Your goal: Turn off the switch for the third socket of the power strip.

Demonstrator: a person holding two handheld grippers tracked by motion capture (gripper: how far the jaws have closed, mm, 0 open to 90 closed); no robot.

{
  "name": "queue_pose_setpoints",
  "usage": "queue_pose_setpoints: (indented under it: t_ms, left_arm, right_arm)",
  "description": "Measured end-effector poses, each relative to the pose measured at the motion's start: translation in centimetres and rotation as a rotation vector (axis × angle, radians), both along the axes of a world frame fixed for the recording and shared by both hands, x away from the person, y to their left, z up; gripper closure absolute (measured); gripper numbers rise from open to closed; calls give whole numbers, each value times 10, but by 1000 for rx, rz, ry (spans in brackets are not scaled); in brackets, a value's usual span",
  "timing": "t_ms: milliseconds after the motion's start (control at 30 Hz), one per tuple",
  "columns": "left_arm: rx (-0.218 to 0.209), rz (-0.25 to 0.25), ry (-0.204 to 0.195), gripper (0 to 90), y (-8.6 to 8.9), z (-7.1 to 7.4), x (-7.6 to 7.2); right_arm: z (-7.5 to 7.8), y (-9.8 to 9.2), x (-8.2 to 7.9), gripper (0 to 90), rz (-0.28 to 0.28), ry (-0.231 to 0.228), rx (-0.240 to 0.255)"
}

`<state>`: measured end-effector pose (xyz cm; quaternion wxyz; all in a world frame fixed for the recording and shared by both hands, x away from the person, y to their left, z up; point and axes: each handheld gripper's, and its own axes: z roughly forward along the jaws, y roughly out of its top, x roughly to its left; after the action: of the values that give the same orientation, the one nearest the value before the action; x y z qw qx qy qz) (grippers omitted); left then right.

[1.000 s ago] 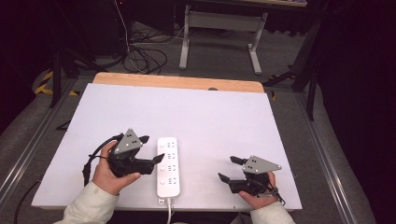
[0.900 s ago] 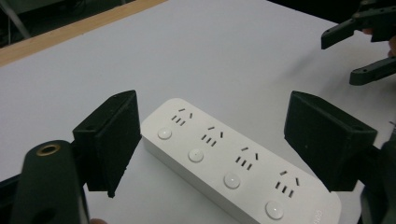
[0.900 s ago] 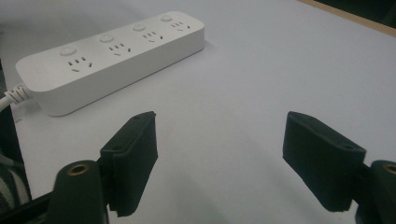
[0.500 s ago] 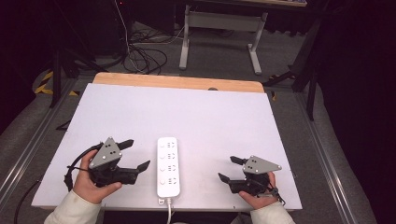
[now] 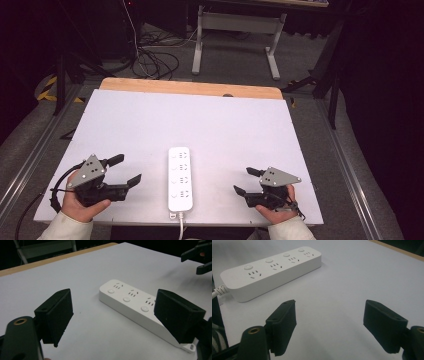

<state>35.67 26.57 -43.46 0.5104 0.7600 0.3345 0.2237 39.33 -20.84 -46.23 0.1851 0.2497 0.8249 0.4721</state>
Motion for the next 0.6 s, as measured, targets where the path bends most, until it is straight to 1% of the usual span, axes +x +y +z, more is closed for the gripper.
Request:
queue_pose_setpoints:
  t_ms: [33,100,167,367,533,600]
  left_arm:
    - [7,5,-6,159,2,-2,-1]
    - [7,16,-16,156,5,-5,-2]
    - [14,24,-17,152,9,-8,-2]
    - [37,46,31,152,19,-17,-1]
    - [33,58,65,152,25,-27,1]
    - [30,58,71,152,27,-29,1]
  right_arm:
    - [0,0,0,268,-1,0,-2]
    - [0,0,0,268,0,-1,-3]
    - [0,0,0,268,2,0,-2]
    - [0,0,0,268,2,-2,-4]
    - [0,0,0,268,2,-2,-3]
    - [0,0,0,268,2,0,-1]
